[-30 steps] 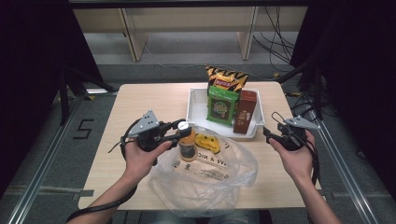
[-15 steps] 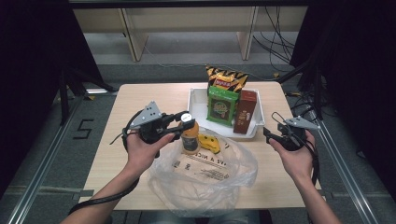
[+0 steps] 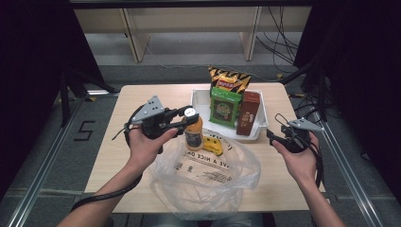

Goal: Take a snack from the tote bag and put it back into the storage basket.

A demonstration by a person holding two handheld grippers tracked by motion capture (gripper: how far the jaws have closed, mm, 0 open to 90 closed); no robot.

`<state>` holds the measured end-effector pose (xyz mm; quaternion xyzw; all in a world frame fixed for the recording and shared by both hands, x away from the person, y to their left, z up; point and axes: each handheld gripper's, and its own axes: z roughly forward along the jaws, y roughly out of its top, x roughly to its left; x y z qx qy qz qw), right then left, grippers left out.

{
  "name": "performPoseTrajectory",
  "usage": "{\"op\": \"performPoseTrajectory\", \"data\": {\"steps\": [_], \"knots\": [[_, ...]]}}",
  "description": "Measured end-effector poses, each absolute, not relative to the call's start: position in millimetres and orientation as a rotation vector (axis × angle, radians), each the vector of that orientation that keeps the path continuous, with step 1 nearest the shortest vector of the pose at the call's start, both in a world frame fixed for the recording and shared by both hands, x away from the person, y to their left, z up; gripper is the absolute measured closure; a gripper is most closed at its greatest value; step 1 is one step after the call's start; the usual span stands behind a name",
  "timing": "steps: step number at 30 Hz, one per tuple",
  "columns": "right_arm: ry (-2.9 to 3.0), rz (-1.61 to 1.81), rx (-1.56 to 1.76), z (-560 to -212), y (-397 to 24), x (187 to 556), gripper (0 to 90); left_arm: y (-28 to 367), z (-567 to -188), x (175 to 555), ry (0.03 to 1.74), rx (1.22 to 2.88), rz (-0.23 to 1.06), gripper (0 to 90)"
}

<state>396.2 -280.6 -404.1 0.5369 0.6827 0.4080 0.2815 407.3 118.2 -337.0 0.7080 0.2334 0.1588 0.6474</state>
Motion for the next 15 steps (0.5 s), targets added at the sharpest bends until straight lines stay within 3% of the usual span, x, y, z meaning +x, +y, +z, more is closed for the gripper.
{"op": "performPoseTrajectory", "data": {"steps": [15], "knots": [[1.828,1.077,1.491,-404.1,-277.5,394.1,41.0,116.9,-327.6,414.8,0.527,1.598,0.367,58.9]]}}
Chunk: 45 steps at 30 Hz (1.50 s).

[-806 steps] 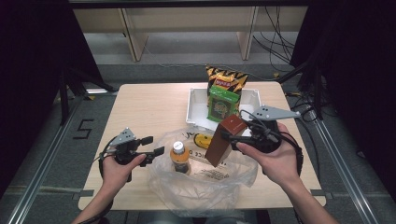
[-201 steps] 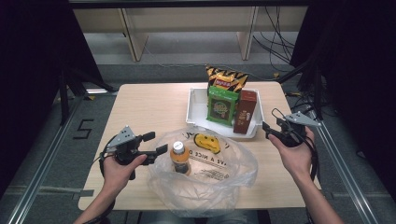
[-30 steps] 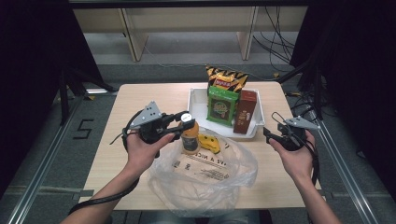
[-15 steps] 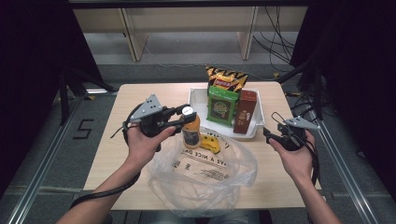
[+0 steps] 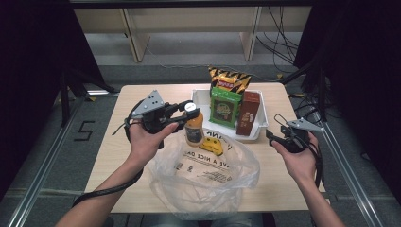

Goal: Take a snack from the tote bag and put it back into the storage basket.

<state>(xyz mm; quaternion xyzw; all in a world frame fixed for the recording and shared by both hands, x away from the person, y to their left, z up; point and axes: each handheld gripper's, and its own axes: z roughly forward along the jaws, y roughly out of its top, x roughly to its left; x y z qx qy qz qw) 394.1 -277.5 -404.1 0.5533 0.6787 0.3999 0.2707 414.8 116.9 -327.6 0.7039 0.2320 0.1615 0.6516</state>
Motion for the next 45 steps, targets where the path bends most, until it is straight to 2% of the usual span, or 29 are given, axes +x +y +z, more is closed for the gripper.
{"op": "performPoseTrajectory", "data": {"steps": [45], "knots": [[1.828,1.084,1.486,-406.4,-277.4,395.5,40.9,112.6,-297.1,432.1,0.509,1.555,0.386,58.9]]}}
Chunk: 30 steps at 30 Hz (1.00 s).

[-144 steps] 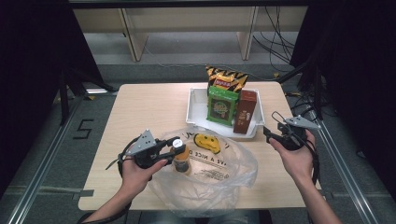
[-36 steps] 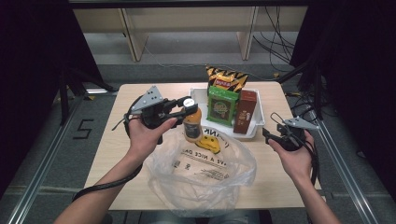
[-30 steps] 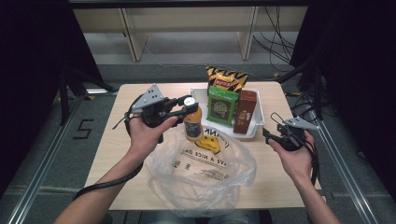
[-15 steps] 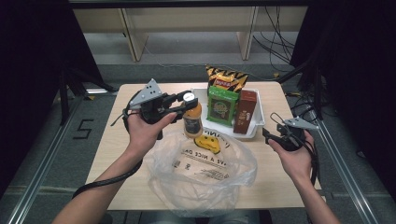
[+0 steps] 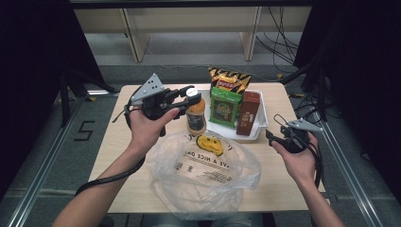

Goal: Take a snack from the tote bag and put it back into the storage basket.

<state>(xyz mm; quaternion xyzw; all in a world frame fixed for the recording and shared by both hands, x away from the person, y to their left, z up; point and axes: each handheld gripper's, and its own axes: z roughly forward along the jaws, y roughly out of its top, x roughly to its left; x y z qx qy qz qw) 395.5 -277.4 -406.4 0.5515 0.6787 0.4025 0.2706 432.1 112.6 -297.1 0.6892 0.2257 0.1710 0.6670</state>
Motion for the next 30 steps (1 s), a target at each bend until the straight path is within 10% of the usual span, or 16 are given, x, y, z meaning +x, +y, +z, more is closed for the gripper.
{"op": "performPoseTrajectory", "data": {"steps": [30], "knots": [[1.832,1.081,1.454,-407.9,-283.7,394.1,40.9,101.6,-301.4,477.4,0.516,1.564,0.385,58.9]]}}
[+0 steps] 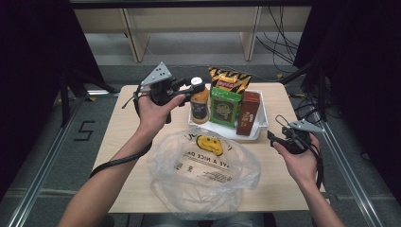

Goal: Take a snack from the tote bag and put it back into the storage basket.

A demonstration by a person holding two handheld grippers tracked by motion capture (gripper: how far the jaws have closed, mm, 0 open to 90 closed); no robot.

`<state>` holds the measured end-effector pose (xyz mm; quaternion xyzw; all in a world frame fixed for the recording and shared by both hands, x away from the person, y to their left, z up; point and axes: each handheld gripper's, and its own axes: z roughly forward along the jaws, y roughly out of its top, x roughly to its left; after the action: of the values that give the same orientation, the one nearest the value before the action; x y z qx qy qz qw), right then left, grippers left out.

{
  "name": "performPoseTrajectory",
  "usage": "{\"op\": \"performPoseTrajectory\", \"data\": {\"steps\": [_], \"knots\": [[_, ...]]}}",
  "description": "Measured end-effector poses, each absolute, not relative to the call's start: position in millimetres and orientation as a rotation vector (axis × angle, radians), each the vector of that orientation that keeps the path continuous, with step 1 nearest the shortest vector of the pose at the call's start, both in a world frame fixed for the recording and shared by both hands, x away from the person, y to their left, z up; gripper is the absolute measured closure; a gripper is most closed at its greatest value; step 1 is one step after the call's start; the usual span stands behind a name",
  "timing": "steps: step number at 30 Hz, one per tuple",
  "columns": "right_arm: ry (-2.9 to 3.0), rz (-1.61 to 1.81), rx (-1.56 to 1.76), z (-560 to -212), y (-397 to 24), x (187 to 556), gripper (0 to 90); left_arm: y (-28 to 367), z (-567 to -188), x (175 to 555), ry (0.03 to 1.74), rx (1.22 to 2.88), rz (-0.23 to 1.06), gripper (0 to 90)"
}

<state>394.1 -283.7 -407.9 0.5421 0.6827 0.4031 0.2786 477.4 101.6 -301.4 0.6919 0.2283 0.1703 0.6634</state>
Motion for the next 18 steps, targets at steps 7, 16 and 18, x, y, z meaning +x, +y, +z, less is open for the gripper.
{"op": "performPoseTrajectory", "data": {"steps": [7,16,18], "knots": [[1.828,1.076,1.46,-408.2,-283.9,393.0,40.9,98.3,-304.4,485.3,0.521,1.563,0.382,58.9],[1.814,1.075,1.497,-408.1,-283.3,390.2,40.8,94.4,-309.5,492.9,0.531,1.569,0.379,58.9],[1.827,1.078,1.453,-408.7,-286.1,391.9,40.8,93.4,-310.6,495.1,0.533,1.564,0.379,58.9]]}}
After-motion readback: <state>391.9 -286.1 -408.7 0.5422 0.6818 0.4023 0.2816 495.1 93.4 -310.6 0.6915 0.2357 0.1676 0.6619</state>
